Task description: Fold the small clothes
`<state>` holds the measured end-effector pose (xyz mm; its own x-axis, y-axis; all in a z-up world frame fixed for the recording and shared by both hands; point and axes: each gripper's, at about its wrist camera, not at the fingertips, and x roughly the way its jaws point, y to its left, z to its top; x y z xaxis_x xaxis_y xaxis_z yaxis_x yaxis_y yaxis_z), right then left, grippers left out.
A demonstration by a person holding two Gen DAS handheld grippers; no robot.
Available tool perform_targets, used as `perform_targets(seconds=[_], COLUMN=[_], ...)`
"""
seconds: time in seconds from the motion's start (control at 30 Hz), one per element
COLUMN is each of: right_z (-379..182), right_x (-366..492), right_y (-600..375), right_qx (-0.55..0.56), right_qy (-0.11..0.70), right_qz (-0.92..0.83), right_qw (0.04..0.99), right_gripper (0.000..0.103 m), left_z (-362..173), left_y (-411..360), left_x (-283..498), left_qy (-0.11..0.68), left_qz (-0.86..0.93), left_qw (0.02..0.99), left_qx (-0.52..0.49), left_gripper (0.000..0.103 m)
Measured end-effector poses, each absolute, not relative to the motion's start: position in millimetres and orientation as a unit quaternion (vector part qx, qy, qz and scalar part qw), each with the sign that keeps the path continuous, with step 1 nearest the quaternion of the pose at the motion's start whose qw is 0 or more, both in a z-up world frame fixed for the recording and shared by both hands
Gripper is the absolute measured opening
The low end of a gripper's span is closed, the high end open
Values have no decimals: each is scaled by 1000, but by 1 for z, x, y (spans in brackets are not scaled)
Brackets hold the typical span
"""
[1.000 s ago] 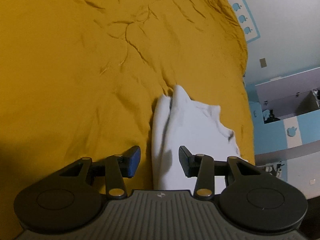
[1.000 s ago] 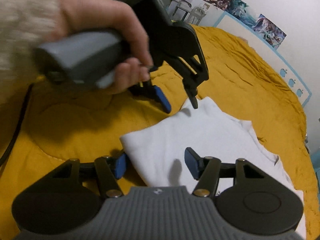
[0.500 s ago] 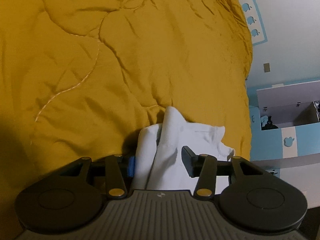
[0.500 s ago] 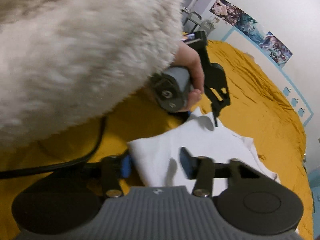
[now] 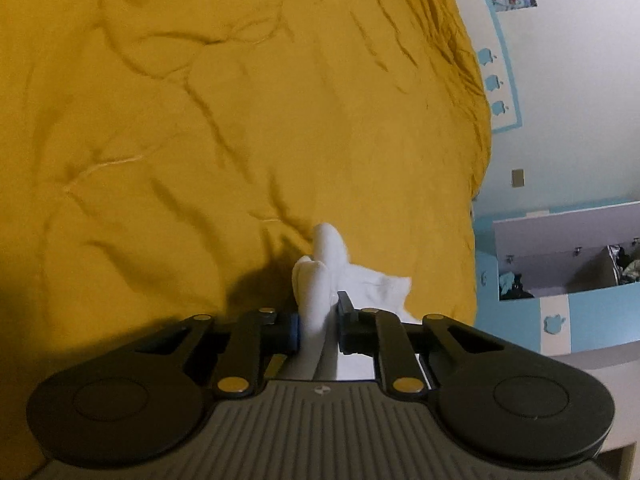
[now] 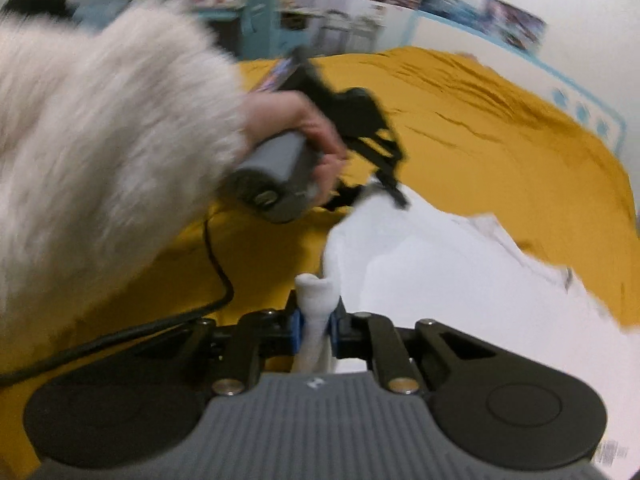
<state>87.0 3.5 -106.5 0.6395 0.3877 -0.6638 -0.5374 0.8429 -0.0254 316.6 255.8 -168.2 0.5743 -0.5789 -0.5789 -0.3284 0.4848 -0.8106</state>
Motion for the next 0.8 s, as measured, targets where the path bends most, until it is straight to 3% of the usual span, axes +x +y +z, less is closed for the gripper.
perform_targets(seconds=[0.17, 0.43, 0.8], right_z=[-79, -55, -90], right_x=[88, 86, 74], right_y=[-59, -185, -331], right_qx=[-40, 69, 168], right_qy=[322, 302, 295], right_qz=[231, 140, 19], right_qw=[917, 940, 940], right_gripper=[7, 7, 7], left_z=[-139, -83, -102], left_y=[218, 100, -43], left_x=[322, 351, 365], left_qy=[405, 375, 397], left_qz=[-138, -191, -260], left_qw=[728, 765, 758], left_qx=[-535, -488, -447], left_gripper=[18, 17, 17])
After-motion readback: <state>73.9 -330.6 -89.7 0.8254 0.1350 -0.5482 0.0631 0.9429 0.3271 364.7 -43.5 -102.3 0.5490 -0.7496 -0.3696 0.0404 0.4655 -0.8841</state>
